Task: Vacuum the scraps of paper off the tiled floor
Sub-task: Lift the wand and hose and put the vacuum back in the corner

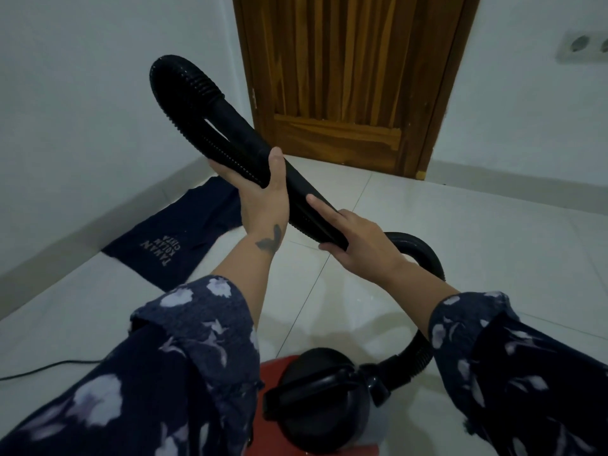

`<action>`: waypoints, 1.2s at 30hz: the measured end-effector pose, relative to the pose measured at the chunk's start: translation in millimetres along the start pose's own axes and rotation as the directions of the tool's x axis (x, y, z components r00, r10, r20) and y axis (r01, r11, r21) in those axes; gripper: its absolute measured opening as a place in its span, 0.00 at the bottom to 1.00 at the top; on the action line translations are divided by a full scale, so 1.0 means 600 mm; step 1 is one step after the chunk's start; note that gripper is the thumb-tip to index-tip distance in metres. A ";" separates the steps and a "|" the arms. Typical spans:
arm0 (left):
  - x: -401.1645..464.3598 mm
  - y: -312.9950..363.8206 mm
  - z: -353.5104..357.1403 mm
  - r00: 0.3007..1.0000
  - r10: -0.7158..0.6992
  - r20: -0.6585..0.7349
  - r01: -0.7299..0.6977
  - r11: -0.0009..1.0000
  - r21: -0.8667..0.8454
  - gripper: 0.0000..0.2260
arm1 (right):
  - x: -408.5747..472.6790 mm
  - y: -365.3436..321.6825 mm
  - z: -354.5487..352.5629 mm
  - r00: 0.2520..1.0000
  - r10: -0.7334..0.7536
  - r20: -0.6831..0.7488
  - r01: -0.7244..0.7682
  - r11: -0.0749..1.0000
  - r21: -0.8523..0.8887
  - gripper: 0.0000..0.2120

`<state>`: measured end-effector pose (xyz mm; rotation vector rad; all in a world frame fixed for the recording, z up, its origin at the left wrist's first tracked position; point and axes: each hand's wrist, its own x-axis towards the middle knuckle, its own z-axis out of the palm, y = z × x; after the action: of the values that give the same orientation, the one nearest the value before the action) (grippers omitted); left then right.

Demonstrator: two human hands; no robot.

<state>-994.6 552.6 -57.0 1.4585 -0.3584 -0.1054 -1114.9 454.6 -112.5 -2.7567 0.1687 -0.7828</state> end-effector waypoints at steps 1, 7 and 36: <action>-0.006 -0.007 -0.003 1.000 0.012 0.022 -0.012 1.000 0.013 0.45 | -0.003 -0.002 0.001 1.000 -0.006 -0.008 0.006 1.000 -0.005 0.43; -0.057 -0.049 -0.064 0.971 0.071 0.227 -0.107 0.983 0.149 0.44 | -0.024 -0.025 0.003 0.999 -0.040 -0.024 0.039 0.999 -0.024 0.38; -0.424 -0.283 -0.315 0.844 -0.455 0.285 -0.097 0.393 0.915 0.46 | -0.156 -0.154 0.118 0.955 -0.199 0.222 0.175 0.977 0.123 0.37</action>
<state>-1152.7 784.7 -281.3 2.6228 -0.7564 -0.5718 -1153.4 576.0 -190.3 -2.7660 -0.1776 -0.4880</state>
